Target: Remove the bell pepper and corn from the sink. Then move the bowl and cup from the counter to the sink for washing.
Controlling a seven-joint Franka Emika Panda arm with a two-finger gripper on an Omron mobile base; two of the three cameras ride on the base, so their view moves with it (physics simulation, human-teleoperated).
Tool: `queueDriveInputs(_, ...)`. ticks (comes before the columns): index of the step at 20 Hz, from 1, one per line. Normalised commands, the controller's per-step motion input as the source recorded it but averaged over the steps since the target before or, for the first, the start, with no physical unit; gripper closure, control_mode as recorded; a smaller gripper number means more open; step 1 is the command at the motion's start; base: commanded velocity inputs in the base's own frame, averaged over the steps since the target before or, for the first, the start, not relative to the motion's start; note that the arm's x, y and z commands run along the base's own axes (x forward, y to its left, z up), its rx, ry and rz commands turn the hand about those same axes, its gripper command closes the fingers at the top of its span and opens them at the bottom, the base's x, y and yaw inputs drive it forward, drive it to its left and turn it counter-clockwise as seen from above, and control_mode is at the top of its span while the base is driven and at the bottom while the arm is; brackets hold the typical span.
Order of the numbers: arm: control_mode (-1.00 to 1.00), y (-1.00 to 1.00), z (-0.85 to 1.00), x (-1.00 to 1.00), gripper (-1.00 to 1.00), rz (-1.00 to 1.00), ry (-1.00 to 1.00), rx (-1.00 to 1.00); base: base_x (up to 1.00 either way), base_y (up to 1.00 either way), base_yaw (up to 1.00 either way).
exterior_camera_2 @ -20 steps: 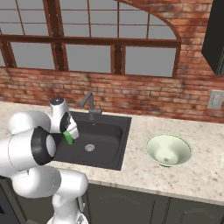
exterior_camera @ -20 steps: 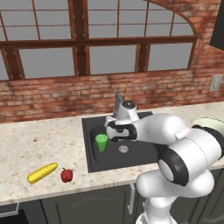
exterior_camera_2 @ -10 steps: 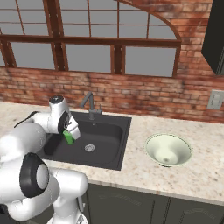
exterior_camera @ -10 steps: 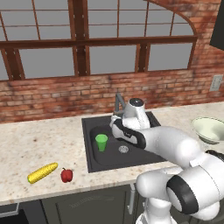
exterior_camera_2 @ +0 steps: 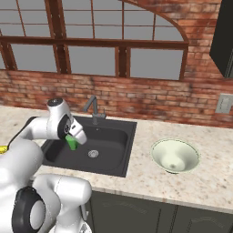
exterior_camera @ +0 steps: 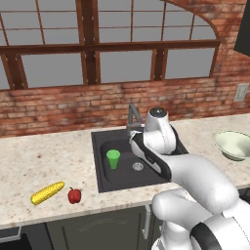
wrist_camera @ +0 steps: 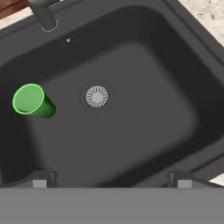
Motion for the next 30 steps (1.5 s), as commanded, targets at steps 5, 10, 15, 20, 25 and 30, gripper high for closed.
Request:
queueDriveInputs(5, -1.00, -0.27, 0.20, -0.28, -1.00, 0.12, 0.03, -0.12, 0.00, 0.00, 0.00)
queueDriveInputs(10, -1.00, -0.28, 0.16, -0.32, -1.00, 0.16, 0.01, -0.10, 0.00, 0.00, 0.00)
queueDriveInputs(15, -1.00, -0.28, 0.12, -0.30, -1.00, 0.16, 0.00, -0.10, 0.00, 0.00, 0.00)
queueDriveInputs(20, -1.00, -0.29, 0.09, -0.30, -1.00, 0.14, 0.03, -0.10, 0.00, 0.00, 0.00)
queueDriveInputs(25, -1.00, -0.24, 0.06, -0.20, -1.00, 0.09, 0.17, -0.12, 0.00, 0.00, 0.00)
queueDriveInputs(30, -1.00, -0.25, 0.07, -0.17, -1.00, 0.09, 0.27, -0.10, 0.00, 0.00, 0.00)
